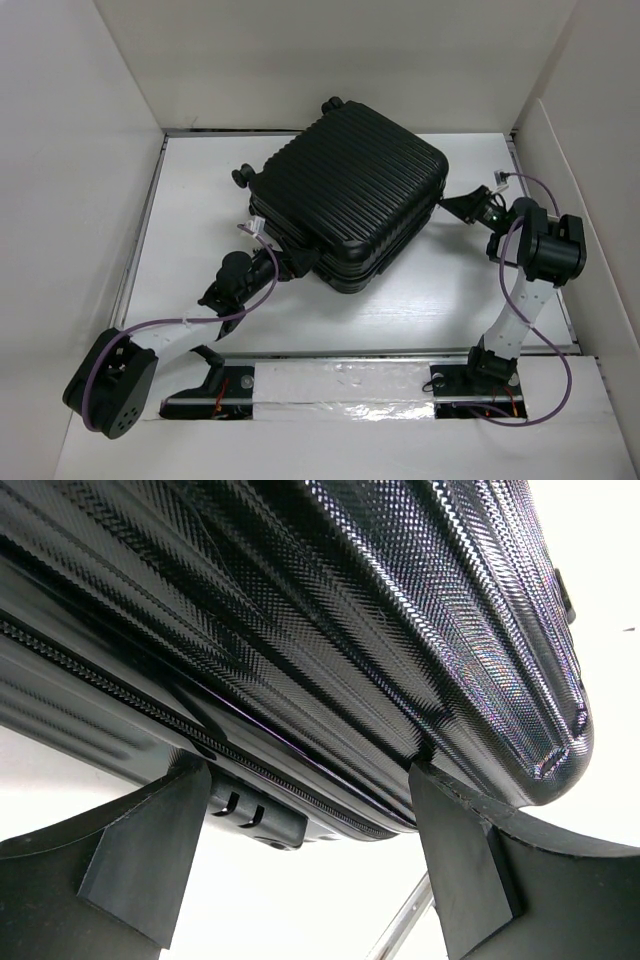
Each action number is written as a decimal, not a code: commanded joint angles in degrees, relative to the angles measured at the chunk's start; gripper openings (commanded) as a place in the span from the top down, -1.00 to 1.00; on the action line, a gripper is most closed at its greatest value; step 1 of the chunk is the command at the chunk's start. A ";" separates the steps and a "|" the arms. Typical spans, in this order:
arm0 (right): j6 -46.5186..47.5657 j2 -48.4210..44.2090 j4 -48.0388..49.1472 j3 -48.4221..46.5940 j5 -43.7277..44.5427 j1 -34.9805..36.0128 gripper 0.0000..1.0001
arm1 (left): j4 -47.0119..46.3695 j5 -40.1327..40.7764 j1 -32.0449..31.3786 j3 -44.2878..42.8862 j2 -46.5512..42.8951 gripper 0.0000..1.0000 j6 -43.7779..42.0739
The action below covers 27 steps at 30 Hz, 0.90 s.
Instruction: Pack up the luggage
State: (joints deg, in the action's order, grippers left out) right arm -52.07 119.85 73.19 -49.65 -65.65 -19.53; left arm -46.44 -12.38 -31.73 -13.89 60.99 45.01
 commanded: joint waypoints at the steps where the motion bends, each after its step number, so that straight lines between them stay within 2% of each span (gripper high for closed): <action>1: 2.15 -3.31 30.52 5.59 1.38 4.40 -0.02 | -3.40 1.48 0.88 -0.61 -1.75 -0.56 -0.45; 3: 2.76 -3.22 30.52 7.01 2.01 5.99 0.01 | -2.61 2.10 0.88 -0.87 -2.45 -0.56 -0.37; 11: 9.00 -5.85 30.26 17.56 9.65 20.39 0.01 | 5.03 8.07 3.50 -3.42 -8.34 -0.58 -1.51; 18: 10.50 -10.59 29.83 26.00 13.61 21.11 -0.02 | 10.22 10.89 6.58 -3.17 -14.32 -0.59 -1.60; 24: 16.47 -17.27 19.38 31.45 17.22 21.11 -0.06 | 12.07 10.45 10.27 -3.33 -17.83 -0.60 0.34; 27: 22.61 -22.54 8.85 33.38 19.76 21.11 -0.09 | 12.33 9.75 10.81 -4.12 -18.10 -0.61 1.30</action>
State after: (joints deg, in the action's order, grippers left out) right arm -38.37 100.86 77.41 -18.52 -44.14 0.14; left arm -30.57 -1.52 -21.26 -14.55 44.10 44.56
